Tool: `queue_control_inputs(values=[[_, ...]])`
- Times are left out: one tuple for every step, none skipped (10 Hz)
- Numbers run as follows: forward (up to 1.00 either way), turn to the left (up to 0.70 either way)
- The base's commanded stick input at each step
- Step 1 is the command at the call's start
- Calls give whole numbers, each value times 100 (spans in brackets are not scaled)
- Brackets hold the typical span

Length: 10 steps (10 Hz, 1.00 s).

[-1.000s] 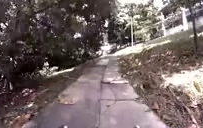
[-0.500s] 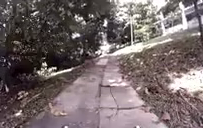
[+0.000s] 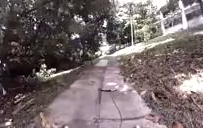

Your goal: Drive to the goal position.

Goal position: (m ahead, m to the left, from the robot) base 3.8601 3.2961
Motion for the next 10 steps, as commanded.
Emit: queue_control_inputs(values=[[45,0],[45,0],[45,0],[45,-1],[45,-27],[45,-27],[45,-27],[45,-27],[45,-27],[45,-18]])
